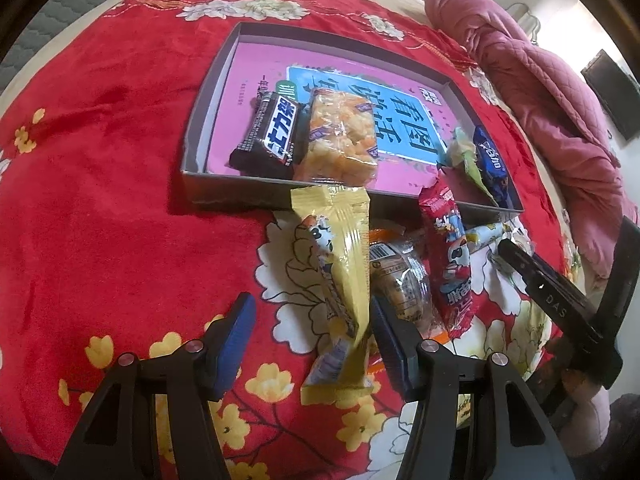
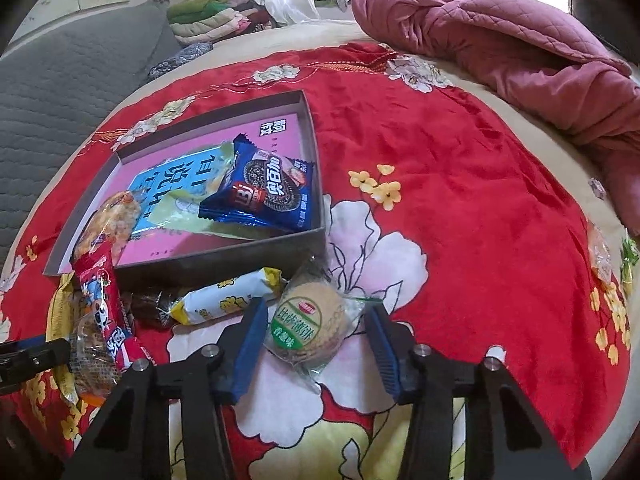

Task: Organize snacks
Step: 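Close the left tool on the yellow-gold packet while the right tool grips the round green-labelled cookie, then lift the gold packet with the left tool toward the tray while the right tool carries the round cookie there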

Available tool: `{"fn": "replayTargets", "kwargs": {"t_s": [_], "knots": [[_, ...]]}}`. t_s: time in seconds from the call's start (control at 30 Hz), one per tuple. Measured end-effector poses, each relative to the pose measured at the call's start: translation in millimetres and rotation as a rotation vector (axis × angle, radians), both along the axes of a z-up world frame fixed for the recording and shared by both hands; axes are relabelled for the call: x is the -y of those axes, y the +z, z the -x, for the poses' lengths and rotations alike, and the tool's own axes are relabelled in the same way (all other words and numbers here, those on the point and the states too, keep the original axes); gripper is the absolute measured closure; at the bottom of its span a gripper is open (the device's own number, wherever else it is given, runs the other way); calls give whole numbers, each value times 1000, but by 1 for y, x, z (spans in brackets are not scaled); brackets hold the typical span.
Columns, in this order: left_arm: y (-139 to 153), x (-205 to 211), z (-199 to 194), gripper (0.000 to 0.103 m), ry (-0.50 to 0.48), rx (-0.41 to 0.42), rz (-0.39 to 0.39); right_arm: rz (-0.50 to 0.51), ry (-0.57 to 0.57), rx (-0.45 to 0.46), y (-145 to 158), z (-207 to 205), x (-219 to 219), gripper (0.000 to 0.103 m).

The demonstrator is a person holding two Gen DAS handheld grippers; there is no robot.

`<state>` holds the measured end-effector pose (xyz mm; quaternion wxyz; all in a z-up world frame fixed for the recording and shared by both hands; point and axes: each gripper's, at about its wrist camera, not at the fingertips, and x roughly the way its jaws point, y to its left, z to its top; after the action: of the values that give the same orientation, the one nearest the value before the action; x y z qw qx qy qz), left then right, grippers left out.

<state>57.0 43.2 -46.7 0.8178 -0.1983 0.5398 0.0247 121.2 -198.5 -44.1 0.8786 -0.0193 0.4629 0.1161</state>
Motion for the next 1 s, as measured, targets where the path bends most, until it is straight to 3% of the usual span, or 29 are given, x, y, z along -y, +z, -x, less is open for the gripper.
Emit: {"fn": "replayTargets", "kwargs": {"t_s": [0.07,0.13,0.33,0.43,1.0], "knots": [[-1,2,-3,43,-3,6,8,-12,4,-3,0,0,1,55],[-2,5,-7,58,-16,10,16,-22,8,-4,2,1,1,56],[-6,10,-10,81,-40,16,48,-40,12,-8,4,3,3,58],[-6,12,-11,87,-56,28,58,-50,18,-6,7,7,4,59],[15,3,7,90,-45,69,73,-103,69,54,31,23,2,61]]}}
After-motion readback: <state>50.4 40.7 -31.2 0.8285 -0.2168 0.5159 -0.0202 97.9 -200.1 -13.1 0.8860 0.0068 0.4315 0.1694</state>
